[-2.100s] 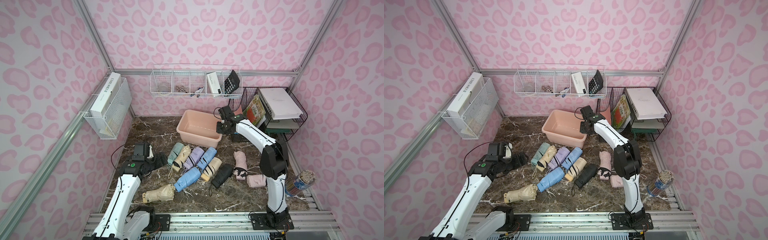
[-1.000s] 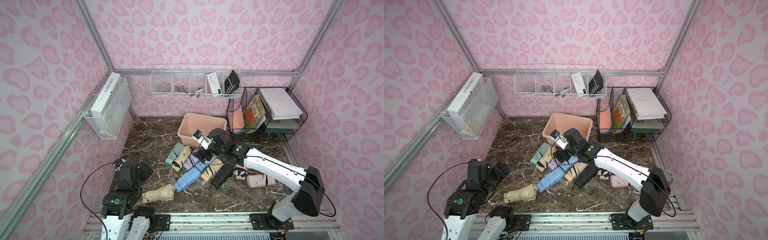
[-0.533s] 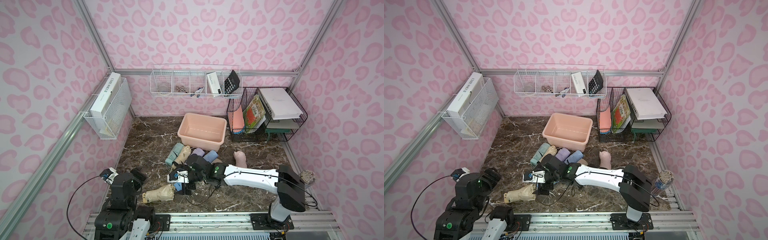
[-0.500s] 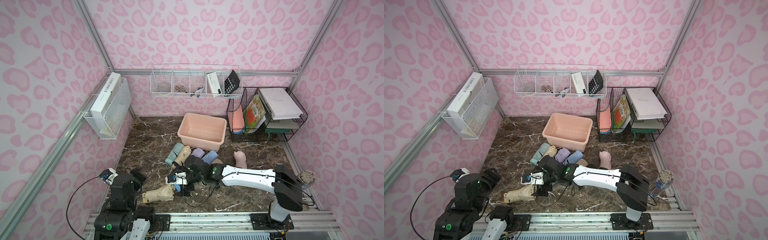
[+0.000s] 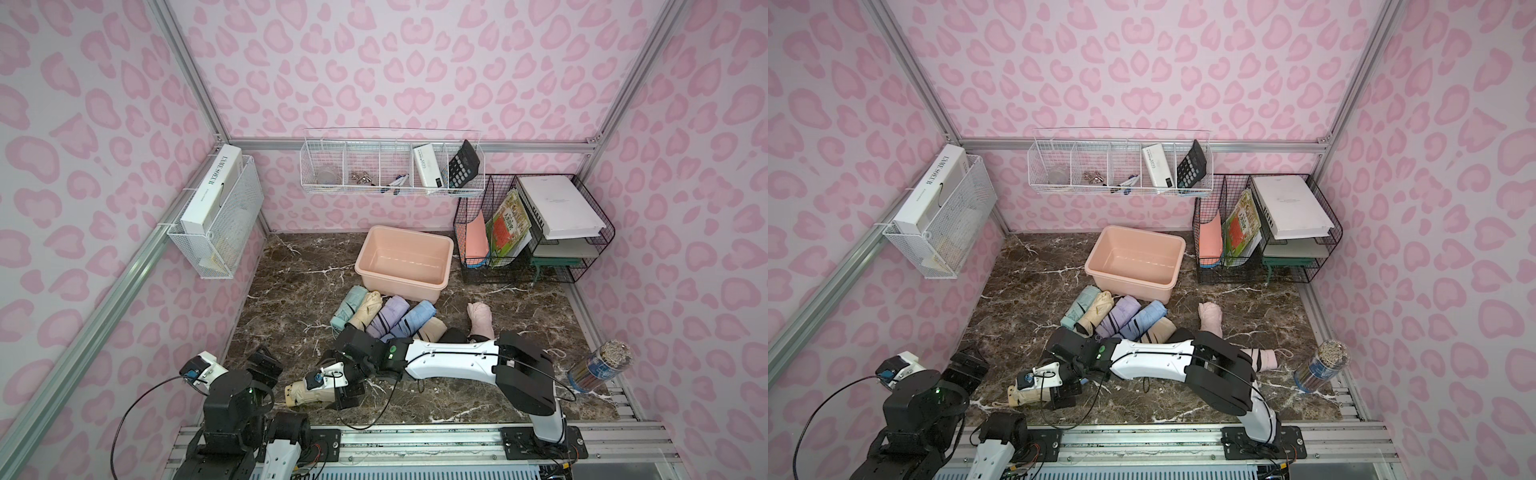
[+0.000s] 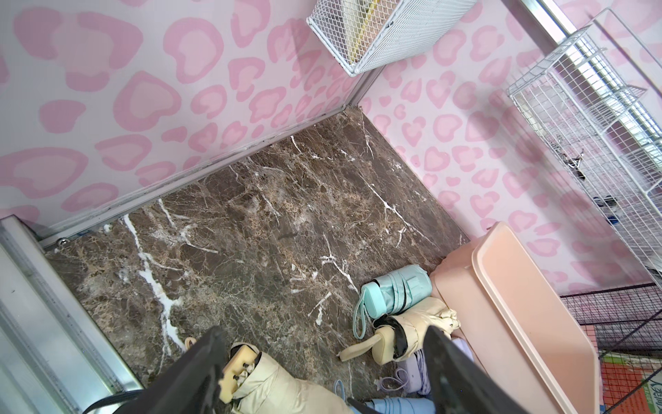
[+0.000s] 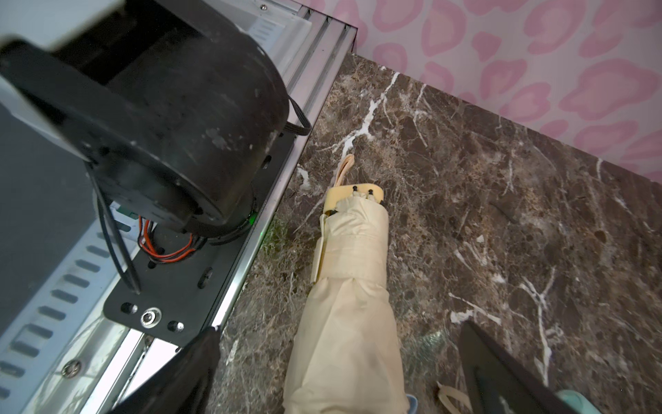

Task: Put the umbrella into the storage box
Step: Pick up the umbrella from the center of the board.

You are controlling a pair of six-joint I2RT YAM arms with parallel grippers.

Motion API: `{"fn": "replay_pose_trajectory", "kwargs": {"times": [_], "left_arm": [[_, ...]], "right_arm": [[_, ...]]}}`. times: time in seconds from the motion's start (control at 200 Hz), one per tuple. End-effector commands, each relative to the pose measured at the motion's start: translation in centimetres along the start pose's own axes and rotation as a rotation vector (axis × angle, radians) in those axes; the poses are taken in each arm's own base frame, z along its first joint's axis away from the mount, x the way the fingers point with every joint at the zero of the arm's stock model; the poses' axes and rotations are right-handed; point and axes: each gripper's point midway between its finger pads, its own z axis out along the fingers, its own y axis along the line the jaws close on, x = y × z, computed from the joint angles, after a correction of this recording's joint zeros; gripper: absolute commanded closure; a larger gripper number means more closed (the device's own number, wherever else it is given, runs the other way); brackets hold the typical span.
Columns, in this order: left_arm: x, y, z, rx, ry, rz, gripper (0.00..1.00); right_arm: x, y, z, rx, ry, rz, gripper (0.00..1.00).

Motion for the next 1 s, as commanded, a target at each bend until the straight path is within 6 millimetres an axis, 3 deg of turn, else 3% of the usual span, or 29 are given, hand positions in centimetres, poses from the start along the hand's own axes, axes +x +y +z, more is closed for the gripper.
{"fn": "replay_pose_trajectory", "kwargs": {"times": [0.0, 0.22, 0.245, 0.265, 0.29, 0.615, 0.88, 0.995], "left_arm": [[-0.1, 0.6, -0.5, -0.018, -0.008, -0.003, 0.14], [0.1, 0.9, -0.6, -0.021, -0.003, -0.016, 0.14], [0.1, 0.9, -0.6, -0.022, -0.004, -0.02, 0.14], [0.1, 0.9, -0.6, -0.021, -0.002, -0.02, 0.14], [0.2, 0.9, -0.6, -0.022, 0.001, -0.02, 0.14], [0.4, 1.0, -0.4, -0.029, 0.008, -0.025, 0.15], [0.5, 0.9, -0.1, -0.043, 0.023, -0.012, 0.15], [0.5, 0.8, 0.1, -0.046, 0.025, -0.009, 0.15]], "right_arm": [[0.7, -0.4, 1.0, 0.007, 0.049, 0.05, 0.04], [3.7, -1.4, 4.2, 0.014, 0.251, 0.142, 0.05], [3.2, -1.6, 4.1, 0.017, 0.254, 0.14, 0.06], [4.5, -1.3, 4.9, 0.004, 0.29, 0.148, 0.06], [4.6, -1.3, 5.1, 0.002, 0.3, 0.149, 0.06], [5.9, -1.7, 6.4, 0.029, 0.347, 0.168, 0.06], [7.7, -2.0, 7.5, 0.059, 0.402, 0.194, 0.16], [8.2, -1.7, 7.8, 0.048, 0.417, 0.2, 0.27]]}}
